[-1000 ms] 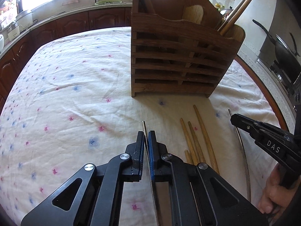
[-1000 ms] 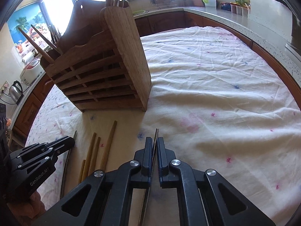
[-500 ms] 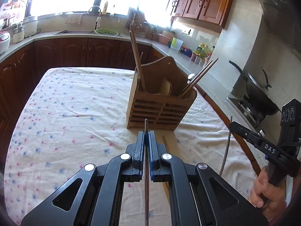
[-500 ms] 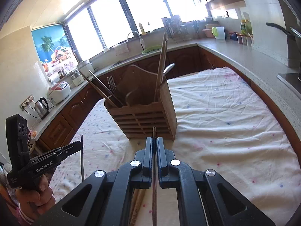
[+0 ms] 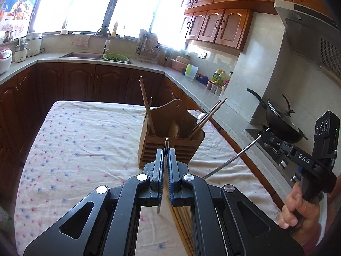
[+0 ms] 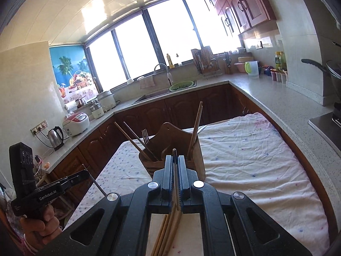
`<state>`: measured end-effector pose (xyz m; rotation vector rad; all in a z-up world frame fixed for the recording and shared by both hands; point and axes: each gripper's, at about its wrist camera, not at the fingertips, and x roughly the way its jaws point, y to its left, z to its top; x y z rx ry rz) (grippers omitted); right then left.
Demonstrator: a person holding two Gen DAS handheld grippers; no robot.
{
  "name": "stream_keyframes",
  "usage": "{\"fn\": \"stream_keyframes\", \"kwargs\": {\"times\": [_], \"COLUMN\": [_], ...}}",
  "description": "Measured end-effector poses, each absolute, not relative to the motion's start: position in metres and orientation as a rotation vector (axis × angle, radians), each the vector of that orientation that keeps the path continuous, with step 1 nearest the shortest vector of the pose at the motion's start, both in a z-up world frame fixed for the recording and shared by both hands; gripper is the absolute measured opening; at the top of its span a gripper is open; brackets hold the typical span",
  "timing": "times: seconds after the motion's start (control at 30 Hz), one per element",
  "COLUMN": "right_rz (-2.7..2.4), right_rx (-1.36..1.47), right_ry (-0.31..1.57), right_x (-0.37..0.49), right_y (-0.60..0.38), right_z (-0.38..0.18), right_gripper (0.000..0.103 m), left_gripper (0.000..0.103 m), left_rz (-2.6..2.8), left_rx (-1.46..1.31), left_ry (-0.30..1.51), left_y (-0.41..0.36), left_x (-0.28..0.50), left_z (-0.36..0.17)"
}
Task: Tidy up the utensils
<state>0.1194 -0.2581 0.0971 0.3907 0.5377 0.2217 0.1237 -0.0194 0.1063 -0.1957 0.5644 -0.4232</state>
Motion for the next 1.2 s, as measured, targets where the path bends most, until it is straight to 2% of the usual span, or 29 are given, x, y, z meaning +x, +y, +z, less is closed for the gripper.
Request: {"fn": "stream_keyframes", "kwargs": {"times": [0.8, 0.97, 1.0, 1.03, 1.1, 1.2], "right_rz": [0.225, 0.225, 0.227, 0.228, 0.228, 0.233], "right_rx": [0.353, 0.363, 0.37, 0.374, 0.383, 0.395], "right_ry": [0.446, 0.443, 0.446, 0.451, 0.455, 0.458], "right_x": [0.144, 0.141, 0.141, 0.141, 0.139, 0.136], "right_y": [-0.255, -0.257, -0.258, -0.258, -0.259, -0.262], "right_z": [0.139, 0.137, 0.135, 0.134, 0.131, 0.129], "right_gripper": [0.004, 0.004, 0.004, 0.004, 0.004, 0.004], "left_gripper": [0.0, 0.0, 0.003, 0.012, 0.02, 0.02], "left_rz": [-0.408, -0.37, -0.356, -0.342, -0.301, -0.259], "left_rx": [-0.157, -0.165, -0.17, -0.173, -0.164, -0.147], "left_ry": [0.454, 0.566, 0.607, 0.643, 0.707, 0.81], "left_y": [-0.021, -0.016, -0.015, -0.015, -0.015, -0.019], "left_x": [0.144, 0.167, 0.175, 0.184, 0.201, 0.228], "left_z": [0.146, 0.115, 0.103, 0.092, 0.066, 0.024]}}
